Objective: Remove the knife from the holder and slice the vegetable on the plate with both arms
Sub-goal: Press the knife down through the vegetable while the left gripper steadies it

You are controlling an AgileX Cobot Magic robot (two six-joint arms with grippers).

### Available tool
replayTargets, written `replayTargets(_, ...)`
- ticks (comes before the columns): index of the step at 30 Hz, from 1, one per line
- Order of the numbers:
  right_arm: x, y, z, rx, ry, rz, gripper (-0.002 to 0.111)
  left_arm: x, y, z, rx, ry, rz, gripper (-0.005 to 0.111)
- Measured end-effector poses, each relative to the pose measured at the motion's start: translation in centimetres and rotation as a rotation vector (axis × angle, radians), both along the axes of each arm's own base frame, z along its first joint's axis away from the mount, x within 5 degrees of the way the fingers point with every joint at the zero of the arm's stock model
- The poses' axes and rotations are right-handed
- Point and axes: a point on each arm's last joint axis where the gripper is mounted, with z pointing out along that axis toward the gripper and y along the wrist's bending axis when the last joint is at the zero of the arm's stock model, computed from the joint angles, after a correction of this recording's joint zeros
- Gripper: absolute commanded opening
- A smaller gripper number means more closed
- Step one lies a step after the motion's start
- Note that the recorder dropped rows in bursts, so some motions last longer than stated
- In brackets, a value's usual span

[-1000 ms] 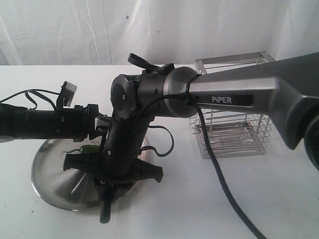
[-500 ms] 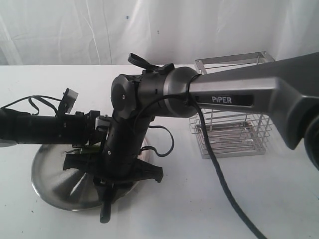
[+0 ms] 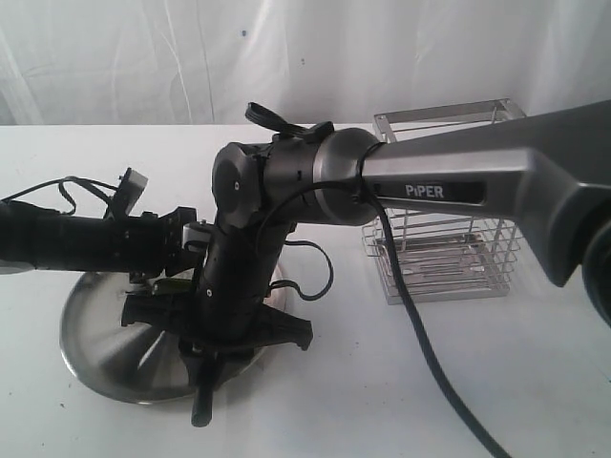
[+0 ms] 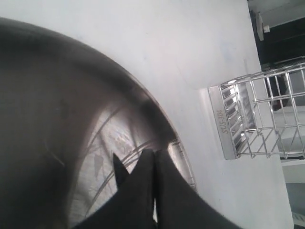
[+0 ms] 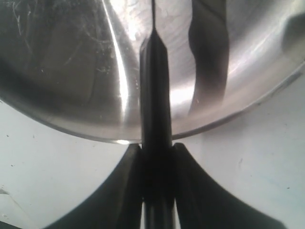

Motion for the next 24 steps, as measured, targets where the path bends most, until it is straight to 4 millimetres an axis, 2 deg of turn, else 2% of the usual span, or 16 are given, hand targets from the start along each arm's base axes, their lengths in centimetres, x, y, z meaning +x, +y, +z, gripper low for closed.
replayTargets(9, -0.1, 0.0, 0.0, -0.002, 0.005, 0.003, 0.0, -0.2, 0.1, -0.1, 0.091, 0.034, -0.055, 0.0)
replayTargets(16, -0.1, 0.0, 0.0, -0.003, 0.016, 0.004, 0.0, 0.6, 0.3, 0.6, 0.178, 0.132, -0.13, 0.0)
replayTargets(24, -0.4, 0.2, 0.0, 0.0, 0.016, 0.016, 0.0, 1.2, 0.4, 1.2, 0.264, 0.156, -0.193, 0.0)
